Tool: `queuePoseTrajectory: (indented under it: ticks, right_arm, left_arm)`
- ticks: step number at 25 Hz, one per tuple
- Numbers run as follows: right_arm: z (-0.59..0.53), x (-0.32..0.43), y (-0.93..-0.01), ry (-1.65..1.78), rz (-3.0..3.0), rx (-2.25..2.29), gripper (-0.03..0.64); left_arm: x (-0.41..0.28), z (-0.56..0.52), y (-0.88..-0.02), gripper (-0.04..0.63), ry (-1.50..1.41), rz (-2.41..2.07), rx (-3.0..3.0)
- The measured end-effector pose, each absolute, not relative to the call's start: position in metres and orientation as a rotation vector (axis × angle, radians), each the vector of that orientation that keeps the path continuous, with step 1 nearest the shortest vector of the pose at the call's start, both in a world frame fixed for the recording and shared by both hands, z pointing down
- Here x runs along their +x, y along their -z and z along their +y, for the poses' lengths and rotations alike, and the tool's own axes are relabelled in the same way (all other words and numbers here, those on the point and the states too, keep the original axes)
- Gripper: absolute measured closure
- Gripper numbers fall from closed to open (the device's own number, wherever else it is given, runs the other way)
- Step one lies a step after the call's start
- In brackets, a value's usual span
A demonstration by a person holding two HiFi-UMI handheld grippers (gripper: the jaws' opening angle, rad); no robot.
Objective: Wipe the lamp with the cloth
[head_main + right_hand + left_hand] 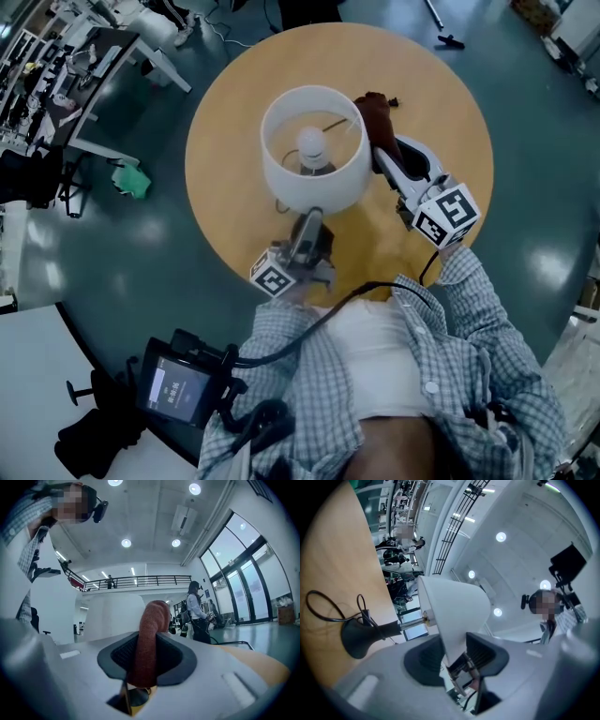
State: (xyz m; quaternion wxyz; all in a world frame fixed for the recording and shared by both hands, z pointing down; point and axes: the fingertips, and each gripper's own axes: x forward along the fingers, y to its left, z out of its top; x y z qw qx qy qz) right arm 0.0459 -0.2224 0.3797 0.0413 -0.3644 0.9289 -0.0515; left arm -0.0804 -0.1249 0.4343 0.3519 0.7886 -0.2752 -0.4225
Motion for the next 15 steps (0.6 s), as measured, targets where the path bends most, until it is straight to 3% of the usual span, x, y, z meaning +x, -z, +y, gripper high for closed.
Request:
queuePoseTrajectory:
  ticks: [15]
  right_arm:
    - [-0.120,-0.006,-0.346,-0.104,2.883,-0.974,0.525]
  left_arm:
    - [-0.084,-0.133,-0.441,0.453,1.079,-0.731,2.036]
